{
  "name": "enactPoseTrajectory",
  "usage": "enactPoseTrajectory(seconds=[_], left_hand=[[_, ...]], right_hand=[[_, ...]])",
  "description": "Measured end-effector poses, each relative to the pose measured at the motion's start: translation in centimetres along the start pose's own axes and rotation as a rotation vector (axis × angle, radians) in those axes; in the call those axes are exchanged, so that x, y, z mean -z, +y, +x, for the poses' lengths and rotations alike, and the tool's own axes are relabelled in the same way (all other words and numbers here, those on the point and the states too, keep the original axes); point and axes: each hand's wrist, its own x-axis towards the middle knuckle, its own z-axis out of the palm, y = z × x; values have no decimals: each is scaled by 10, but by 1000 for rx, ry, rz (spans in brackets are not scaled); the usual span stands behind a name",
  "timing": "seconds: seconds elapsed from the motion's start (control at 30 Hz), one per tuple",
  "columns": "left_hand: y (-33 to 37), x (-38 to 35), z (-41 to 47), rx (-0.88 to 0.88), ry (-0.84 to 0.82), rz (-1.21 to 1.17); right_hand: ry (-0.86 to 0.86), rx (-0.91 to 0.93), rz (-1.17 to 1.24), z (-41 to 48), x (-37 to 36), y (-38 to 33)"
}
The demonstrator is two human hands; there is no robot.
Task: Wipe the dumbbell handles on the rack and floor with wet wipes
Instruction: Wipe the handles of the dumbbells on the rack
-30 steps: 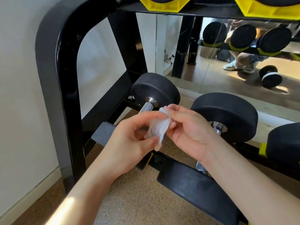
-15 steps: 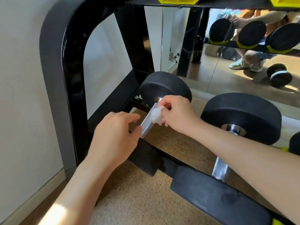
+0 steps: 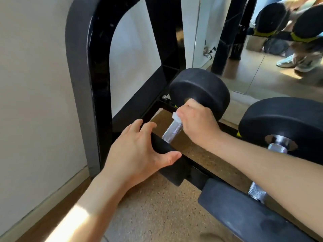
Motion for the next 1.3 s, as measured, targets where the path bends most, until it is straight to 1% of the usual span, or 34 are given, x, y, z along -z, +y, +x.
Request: enactPoseTrajectory(seconds=[0.07, 0.1, 0.13, 0.17, 0.2, 0.27, 0.3, 0.33, 0.43, 0.47, 0.5, 0.57, 0.6, 0.67, 0.73, 0.77, 0.83, 0.9, 0.93, 1.0, 1.07, 1.1, 1.17, 1.23, 1.3], left_hand=[[3, 2, -1, 10, 10, 6], [5, 4, -2, 10, 6, 17], [7, 7, -3, 9, -7, 31], [9, 11, -3, 8, -28, 45], [10, 15, -4, 9, -53, 57], [10, 19, -3, 0, -83, 75], [8, 19, -2, -8, -85, 90], [6, 19, -2, -20, -82, 110], [2, 19, 1, -63, -79, 169], [3, 21, 2, -77, -89, 176], [3, 23, 4, -82, -101, 167], [5, 30, 10, -66, -110, 94], [7, 33, 13, -60, -95, 58], [12, 34, 24, -97, -31, 46], [17, 26, 43, -148, 21, 91], [20, 19, 55, -162, 16, 108], [28, 8, 79, -172, -63, 120], [37, 3, 99, -177, -130, 178], [41, 2, 106, -181, -131, 222], [46, -1, 118, -195, -79, 307], [48, -6, 131, -199, -12, 319], [50, -9, 137, -186, 17, 278], [54, -14, 146, -130, 42, 119], [56, -17, 150, -52, 39, -50], [55, -16, 149, -1, 45, -122]], right_hand=[[-55, 165, 186, -18, -5, -24], [-96, 251, 242, -23, -3, -28], [-126, 301, 233, -22, -1, -23], [-116, 299, 174, -16, 1, -13], [-69, 246, 114, -8, 4, 0], [37, 65, 79, 3, 7, 19], [43, 38, 89, 3, 4, 18], [28, 66, 129, -1, -2, 10], [-57, 282, 268, -17, -13, -12], [-67, 321, 241, -16, -11, -8], [-48, 316, 177, -11, -8, 1], [57, 164, 83, 1, -2, 17], [93, 79, 82, 3, -1, 19], [136, 12, 143, 1, -6, 6], [122, -29, 315, -6, -8, -6], [110, -105, 442, -8, -5, -7], [44, -273, 667, -13, 3, -2], [4, -343, 721, -19, 9, 1], [16, -366, 720, -22, 10, 1], [74, -406, 705, -25, 10, 1], [119, -401, 650, -26, 10, 5], [132, -375, 592, -26, 10, 7], [157, -299, 443, -28, 9, 10], [139, -223, 296, -28, 9, 9], [111, -165, 148, -27, 9, 10]])
